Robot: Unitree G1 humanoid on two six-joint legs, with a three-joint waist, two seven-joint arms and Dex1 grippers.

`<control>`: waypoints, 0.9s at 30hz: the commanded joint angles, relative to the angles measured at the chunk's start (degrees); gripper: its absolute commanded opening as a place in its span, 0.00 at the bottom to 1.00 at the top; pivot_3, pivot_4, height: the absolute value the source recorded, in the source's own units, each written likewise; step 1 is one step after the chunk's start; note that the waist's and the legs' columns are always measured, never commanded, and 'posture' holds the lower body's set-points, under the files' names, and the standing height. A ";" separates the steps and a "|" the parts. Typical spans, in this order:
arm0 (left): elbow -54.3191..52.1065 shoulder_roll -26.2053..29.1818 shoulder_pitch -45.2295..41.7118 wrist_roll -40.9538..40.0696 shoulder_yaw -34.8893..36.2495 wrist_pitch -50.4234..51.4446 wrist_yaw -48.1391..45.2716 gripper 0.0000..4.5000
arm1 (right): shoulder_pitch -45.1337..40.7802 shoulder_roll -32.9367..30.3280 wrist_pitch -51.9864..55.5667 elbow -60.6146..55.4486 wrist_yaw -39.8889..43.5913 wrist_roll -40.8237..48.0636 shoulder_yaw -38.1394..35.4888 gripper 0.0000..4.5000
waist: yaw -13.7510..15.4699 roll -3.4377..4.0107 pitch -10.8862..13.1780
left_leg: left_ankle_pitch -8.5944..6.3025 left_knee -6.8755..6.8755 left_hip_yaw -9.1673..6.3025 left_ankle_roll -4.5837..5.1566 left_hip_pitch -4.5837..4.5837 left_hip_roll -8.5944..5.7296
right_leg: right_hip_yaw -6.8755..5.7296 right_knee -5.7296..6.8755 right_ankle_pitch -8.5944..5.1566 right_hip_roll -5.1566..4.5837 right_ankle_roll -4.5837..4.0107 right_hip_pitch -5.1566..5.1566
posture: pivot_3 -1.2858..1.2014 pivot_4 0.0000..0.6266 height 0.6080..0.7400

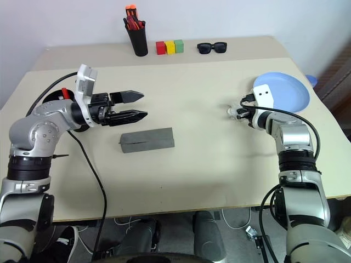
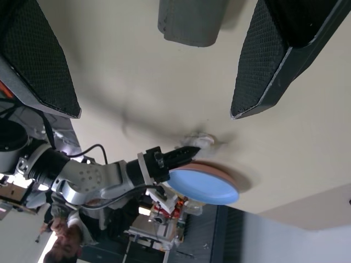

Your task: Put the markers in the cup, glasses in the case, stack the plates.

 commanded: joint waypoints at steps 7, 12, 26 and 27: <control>-0.06 0.20 -0.30 -0.01 1.28 -2.40 -0.62 1.00 | -11.25 -5.99 -14.85 14.95 -11.35 -3.29 -6.37 0.01 | 0.19 -0.05 -0.03 | 0.00 -0.02 -0.01 0.01 -0.02 -0.01 | -0.01 -0.10 0.00 -0.01 0.00 0.05 | 0.52 0.24 1.00; 0.26 0.67 0.08 -0.74 1.96 -2.20 -1.00 1.00 | -12.67 -6.06 -23.13 26.47 -13.79 -7.28 -3.80 0.22 | -0.26 -0.03 -0.02 | -0.01 -0.03 0.05 0.02 0.02 0.00 | 0.02 -0.08 0.00 0.00 0.00 0.05 | 0.52 0.24 1.00; -1.99 1.13 0.52 -2.43 5.34 -2.04 1.90 1.00 | -7.58 -4.10 -32.84 6.98 1.40 0.88 -4.02 0.99 | -1.35 0.00 0.00 | -0.01 -0.03 0.05 0.01 0.02 0.02 | 0.06 -0.05 0.00 0.01 0.00 0.02 | 0.52 0.24 1.00; -1.83 1.33 1.23 -1.97 5.77 -3.23 1.81 1.00 | -4.60 -3.78 -30.87 0.35 5.19 3.39 -3.41 0.99 | -1.33 0.00 0.00 | -0.01 -0.05 0.05 0.01 0.01 0.02 | 0.05 -0.05 0.00 0.02 0.01 0.01 | 0.52 0.24 1.00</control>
